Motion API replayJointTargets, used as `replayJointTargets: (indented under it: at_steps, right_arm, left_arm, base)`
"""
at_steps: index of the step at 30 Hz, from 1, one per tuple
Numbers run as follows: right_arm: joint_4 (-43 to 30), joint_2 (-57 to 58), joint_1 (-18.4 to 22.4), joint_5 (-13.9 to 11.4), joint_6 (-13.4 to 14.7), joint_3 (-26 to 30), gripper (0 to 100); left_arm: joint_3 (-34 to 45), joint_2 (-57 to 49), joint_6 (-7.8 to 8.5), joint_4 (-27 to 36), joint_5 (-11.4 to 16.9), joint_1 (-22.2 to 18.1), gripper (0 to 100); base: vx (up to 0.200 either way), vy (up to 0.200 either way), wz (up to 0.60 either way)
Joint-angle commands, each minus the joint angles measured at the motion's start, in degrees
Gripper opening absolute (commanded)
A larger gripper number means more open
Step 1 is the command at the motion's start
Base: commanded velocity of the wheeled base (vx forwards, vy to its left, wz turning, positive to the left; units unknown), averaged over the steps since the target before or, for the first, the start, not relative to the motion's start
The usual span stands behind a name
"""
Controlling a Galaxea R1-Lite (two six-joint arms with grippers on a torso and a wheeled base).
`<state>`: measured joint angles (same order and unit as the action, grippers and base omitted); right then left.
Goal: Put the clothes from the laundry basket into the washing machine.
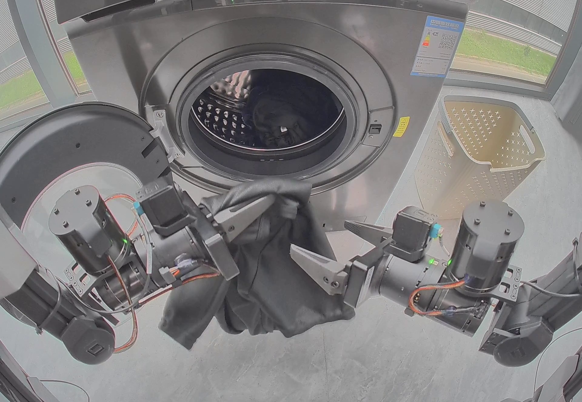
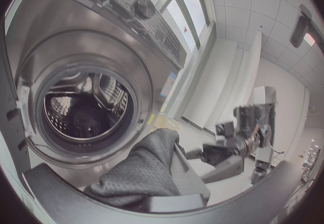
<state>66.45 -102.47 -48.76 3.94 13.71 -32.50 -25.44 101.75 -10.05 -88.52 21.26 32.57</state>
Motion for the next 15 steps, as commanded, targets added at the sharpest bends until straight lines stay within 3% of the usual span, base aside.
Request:
replayJointTargets:
  at_steps: [1, 5, 15]
  right_arm:
    - [2.98, -2.03, 1.65, -0.16, -3.87, 4.38, 100]
    - [6.5, -4.75, 2.8, -0.16, -5.45, 4.46, 100]
    - [12.12, -8.71, 6.05, -0.42, -6.24, 4.11, 100]
  left_arm:
    - [-3.65, 0.2, -0.59, 0.01, -3.42, 0.21, 0]
    - [-4.0, -0.15, -0.5, 0.01, -4.12, 0.3, 0]
    - [-3.65, -1.82, -0.33, -0.08, -3.33, 0.21, 0]
  base:
    - [0.0, 0.0, 0.0]
    - [0.0, 0.0, 0.0]
    - [0.0, 0.0, 0.0]
